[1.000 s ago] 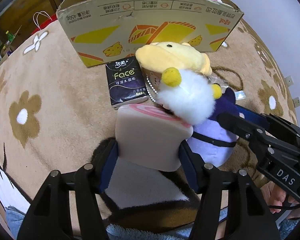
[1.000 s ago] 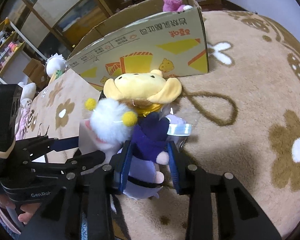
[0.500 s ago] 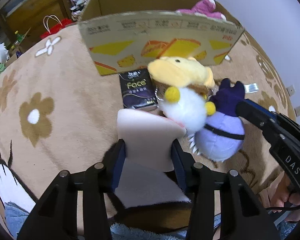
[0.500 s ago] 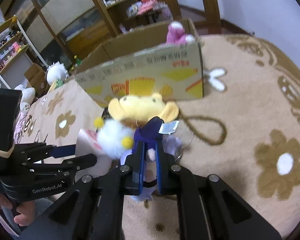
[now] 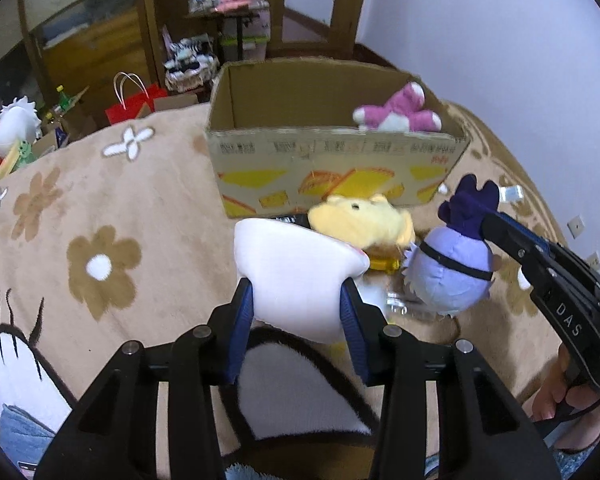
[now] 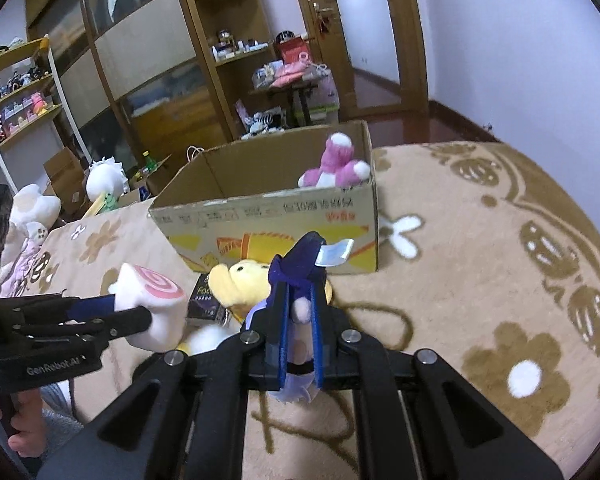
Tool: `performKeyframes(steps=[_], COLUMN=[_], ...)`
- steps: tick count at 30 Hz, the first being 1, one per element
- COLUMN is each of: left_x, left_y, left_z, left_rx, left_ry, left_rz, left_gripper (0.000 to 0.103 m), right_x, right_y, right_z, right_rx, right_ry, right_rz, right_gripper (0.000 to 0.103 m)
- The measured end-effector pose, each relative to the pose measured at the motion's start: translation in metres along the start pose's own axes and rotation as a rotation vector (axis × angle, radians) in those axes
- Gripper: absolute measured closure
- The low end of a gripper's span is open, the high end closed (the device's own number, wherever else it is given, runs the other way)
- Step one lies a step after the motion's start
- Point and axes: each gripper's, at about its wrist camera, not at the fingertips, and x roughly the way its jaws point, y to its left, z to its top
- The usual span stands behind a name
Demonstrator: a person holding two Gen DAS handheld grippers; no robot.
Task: Organize soft objects
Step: 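Lift the pink block with the left tool while the right tool carries the purple doll over the box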
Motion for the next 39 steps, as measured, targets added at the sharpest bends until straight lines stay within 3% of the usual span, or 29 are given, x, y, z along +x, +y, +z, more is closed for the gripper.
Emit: performKeyframes(steps=[18,31,39], left_x=[-0.047,-0.055,-0.042], left_y=[0.004,-0.014,-0.012], left_z=[0.019,0.063,0.092], left_rx=[-0.012,0.052,0.045], left_ry=[-0.313,-0.457,-0.483], left_rz=[0.099,0.167,0.199], left_gripper=[0.062,0.062,0.062], right_x=[-0.041,-0.043,-0.025], right_y=[0.011,0.021,0.022], right_z=[0.038,0.087,0.108], right_rx=[-0.052,-0.106,-0.131], right_ry=[-0.2,-0.301,-0.322], right_rz=[0.0,0.022,0.026], right_gripper=[0.093,0.093,0.093])
